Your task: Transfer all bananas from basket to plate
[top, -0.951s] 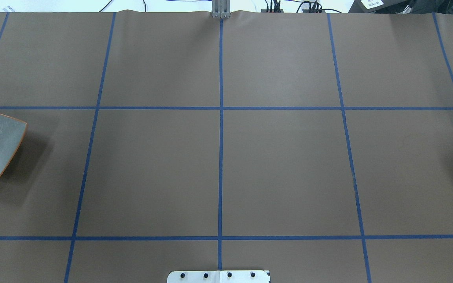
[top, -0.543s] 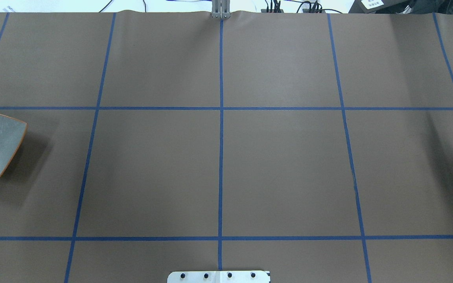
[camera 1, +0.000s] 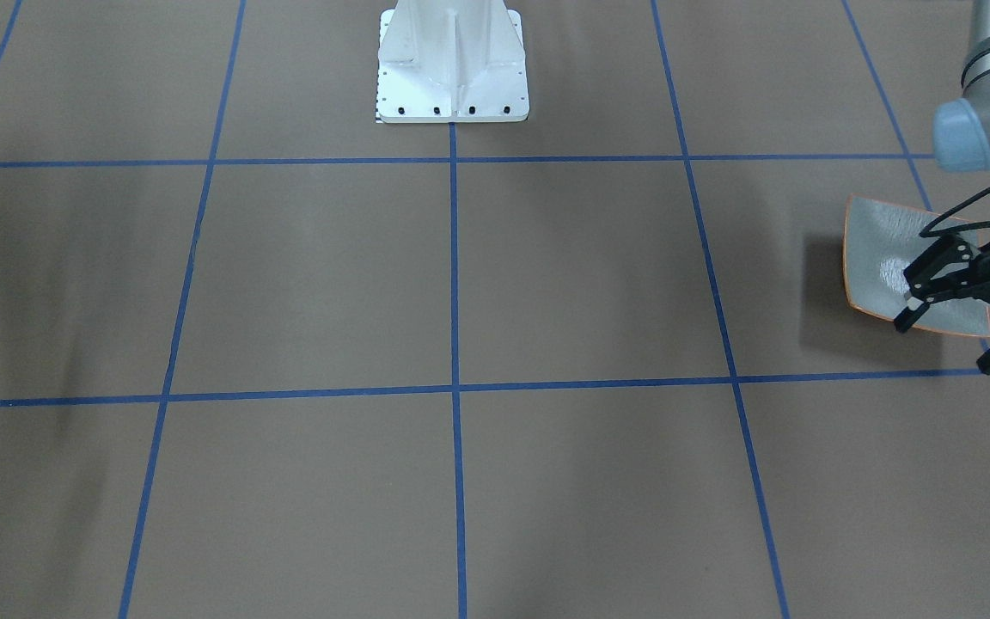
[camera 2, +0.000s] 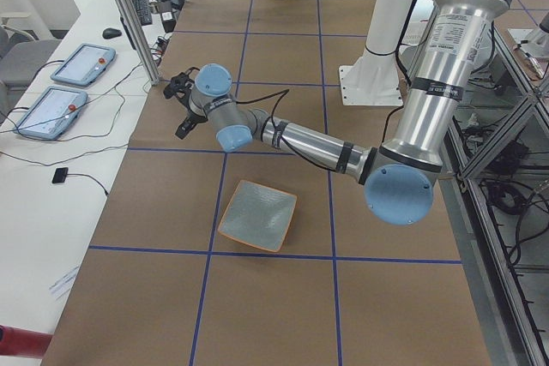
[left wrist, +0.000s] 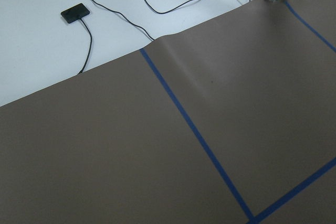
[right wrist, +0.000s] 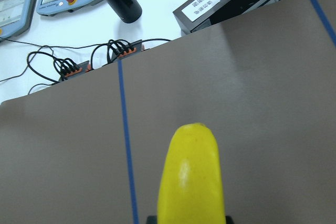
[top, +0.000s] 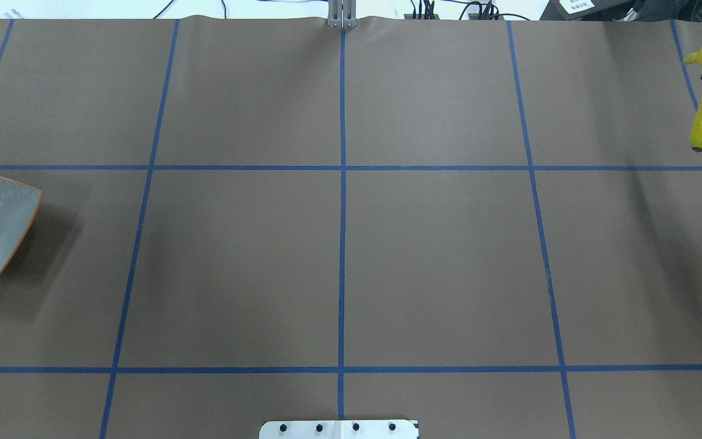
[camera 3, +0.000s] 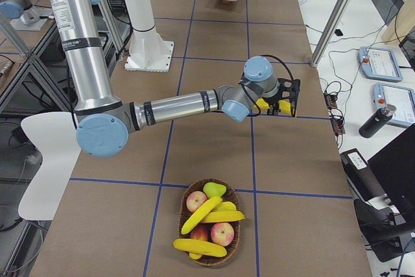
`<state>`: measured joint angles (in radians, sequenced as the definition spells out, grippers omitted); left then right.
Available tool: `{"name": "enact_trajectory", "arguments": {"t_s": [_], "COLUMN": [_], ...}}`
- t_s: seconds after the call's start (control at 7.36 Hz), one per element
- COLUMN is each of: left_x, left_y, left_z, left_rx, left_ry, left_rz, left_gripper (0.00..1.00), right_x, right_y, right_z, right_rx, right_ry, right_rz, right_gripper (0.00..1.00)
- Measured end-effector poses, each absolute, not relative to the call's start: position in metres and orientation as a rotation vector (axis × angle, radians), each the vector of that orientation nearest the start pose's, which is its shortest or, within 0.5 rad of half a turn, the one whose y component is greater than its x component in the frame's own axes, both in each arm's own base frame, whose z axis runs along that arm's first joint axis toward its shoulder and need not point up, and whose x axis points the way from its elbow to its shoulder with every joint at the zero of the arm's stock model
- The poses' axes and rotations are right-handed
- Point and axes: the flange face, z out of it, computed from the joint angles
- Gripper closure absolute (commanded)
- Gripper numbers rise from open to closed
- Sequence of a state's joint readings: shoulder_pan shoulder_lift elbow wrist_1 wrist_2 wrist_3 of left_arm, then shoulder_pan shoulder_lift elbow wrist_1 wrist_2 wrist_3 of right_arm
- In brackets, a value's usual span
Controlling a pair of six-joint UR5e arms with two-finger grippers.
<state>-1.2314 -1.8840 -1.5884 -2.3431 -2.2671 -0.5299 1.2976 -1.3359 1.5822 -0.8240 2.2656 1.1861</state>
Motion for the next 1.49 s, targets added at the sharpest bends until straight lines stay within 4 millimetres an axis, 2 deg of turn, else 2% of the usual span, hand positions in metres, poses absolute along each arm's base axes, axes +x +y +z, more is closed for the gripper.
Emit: {"name": "enact_trajectory", "arguments": {"t_s": [0.14, 0.27, 0.41, 0.54, 0.68, 0.95, 1.22, 1.49], "left_x": [0.169, 0.203, 0.247, 0.291, 0.334, 0.399, 0.434, 0.447], "left_y": [-0.608, -0.607, -0.597, -0.579, -0.554, -0.504, -0.477, -0.468], "left_z": [0.347, 0.310, 0.271, 0.232, 0.195, 0.143, 0.114, 0.103], "left_rx": [0.675, 0.662, 0.649, 0.639, 0.637, 0.626, 0.622, 0.616], "left_ry": [1.067, 1.133, 1.210, 1.296, 1.382, 1.505, 1.557, 1.571], "left_rz": [0.163, 0.096, 0.053, 0.061, 0.119, 0.243, 0.290, 0.300], "left_gripper": [0.00, 0.00, 0.00, 0.00, 0.00, 0.00, 0.00, 0.00], "right_x": [-0.119, -0.152, -0.187, -0.218, -0.242, -0.279, -0.317, -0.342], "right_y": [-0.602, -0.607, -0.610, -0.611, -0.609, -0.599, -0.579, -0.550], "right_z": [0.415, 0.392, 0.368, 0.345, 0.322, 0.282, 0.245, 0.212], "right_rx": [0.265, 0.257, 0.253, 0.243, 0.239, 0.254, 0.254, 0.263], "right_ry": [-1.142, -1.161, -1.182, -1.211, -1.248, -1.329, -1.390, -1.440], "right_rz": [0.508, 0.552, 0.588, 0.613, 0.619, 0.559, 0.481, 0.433], "right_gripper": [1.00, 1.00, 1.00, 1.00, 1.00, 1.00, 1.00, 1.00]}}
